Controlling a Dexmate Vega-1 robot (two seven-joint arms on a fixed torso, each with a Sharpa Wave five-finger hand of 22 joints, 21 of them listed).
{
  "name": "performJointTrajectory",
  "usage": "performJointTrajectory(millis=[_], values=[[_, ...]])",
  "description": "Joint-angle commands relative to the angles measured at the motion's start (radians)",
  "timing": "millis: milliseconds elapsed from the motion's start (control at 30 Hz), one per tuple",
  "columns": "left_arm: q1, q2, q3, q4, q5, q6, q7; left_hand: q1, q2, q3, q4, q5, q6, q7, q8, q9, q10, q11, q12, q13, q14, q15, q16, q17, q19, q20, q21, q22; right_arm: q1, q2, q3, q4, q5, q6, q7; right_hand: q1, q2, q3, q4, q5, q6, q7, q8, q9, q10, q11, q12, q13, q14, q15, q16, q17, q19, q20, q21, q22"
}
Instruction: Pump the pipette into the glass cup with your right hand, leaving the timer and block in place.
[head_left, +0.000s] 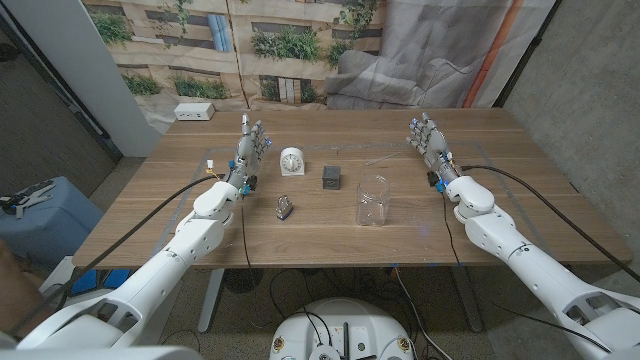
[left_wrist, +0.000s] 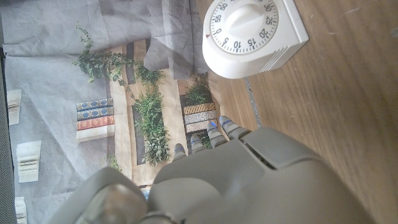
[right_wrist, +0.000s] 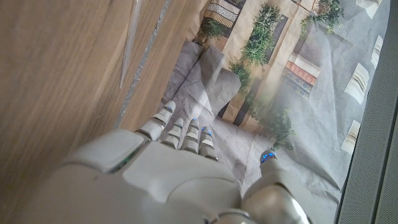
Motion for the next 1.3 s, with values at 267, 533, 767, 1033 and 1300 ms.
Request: performJointTrajectory(millis=[267, 533, 767, 1033, 1300], values=[[0.0, 0.0, 0.0, -0.001, 0.001, 0.001, 0.001, -0.001, 0.044, -0.007, 0.0, 0.006, 0.001, -0.009, 0.006, 0.002, -0.001, -0.004, 0.005, 0.005, -0.01, -0.116, 0.006, 0.006, -0.008, -0.088, 0.005, 0.002, 0.045, -0.096, -0.045, -0.051, -0.207, -0.015, -0.055, 0.013, 0.002, 0.007, -0.005, 0.007, 0.01, -0.004, 0.009, 0.005, 0.005, -0.003, 0.004, 0.002, 0.011, -0.014, 0.002, -0.006, 0.009, -0.003, 0.011, 0.002], [0.0, 0.0, 0.0, 0.0, 0.001, 0.0, 0.001, -0.001, 0.044, -0.007, 0.0, 0.006, 0.0, -0.009, 0.006, 0.002, -0.001, -0.003, 0.005, 0.005, -0.01, -0.115, 0.006, 0.006, -0.008, -0.088, 0.005, 0.002, 0.082, -0.124, -0.075, -0.045, -0.315, 0.004, -0.065, 0.028, 0.003, 0.012, -0.018, 0.007, 0.01, -0.013, 0.009, 0.005, 0.006, -0.008, 0.003, 0.002, 0.015, -0.014, 0.0, -0.013, 0.011, -0.004, 0.01, 0.002], [0.0, 0.0, 0.0, 0.0, 0.001, 0.0, 0.001, -0.001, 0.044, -0.007, 0.0, 0.006, 0.0, -0.009, 0.006, 0.002, 0.0, -0.002, 0.005, 0.005, -0.009, -0.116, 0.006, 0.006, -0.008, -0.088, 0.005, 0.002, 0.118, -0.154, -0.107, -0.052, -0.439, -0.001, -0.085, 0.046, -0.001, 0.016, -0.036, 0.006, 0.0, -0.04, 0.005, 0.005, 0.001, -0.009, 0.001, 0.003, 0.017, -0.014, -0.003, -0.022, 0.01, -0.002, 0.008, 0.002], [0.0, 0.0, 0.0, 0.0, 0.001, 0.0, 0.001, -0.001, 0.044, -0.007, 0.0, 0.006, 0.001, -0.009, 0.006, 0.002, -0.001, -0.002, 0.005, 0.005, -0.009, -0.115, 0.006, 0.006, -0.008, -0.088, 0.005, 0.002, 0.142, -0.189, -0.127, -0.081, -0.543, -0.02, -0.099, 0.061, -0.006, 0.019, -0.054, 0.004, -0.016, -0.047, 0.001, 0.006, -0.002, -0.009, 0.001, 0.003, 0.015, -0.015, -0.006, -0.029, 0.009, -0.001, 0.007, 0.002], [0.0, 0.0, 0.0, -0.001, 0.001, 0.0, 0.002, -0.001, 0.044, -0.007, 0.0, 0.006, 0.0, -0.009, 0.006, 0.002, -0.002, -0.001, 0.004, 0.005, -0.009, -0.115, 0.006, 0.006, -0.008, -0.088, 0.005, 0.002, 0.182, -0.225, -0.157, -0.118, -0.677, -0.054, -0.104, 0.075, -0.009, 0.023, -0.07, 0.001, -0.04, -0.041, -0.003, 0.007, 0.001, -0.006, 0.002, 0.004, 0.017, -0.016, -0.007, -0.035, 0.01, 0.0, 0.006, 0.001]])
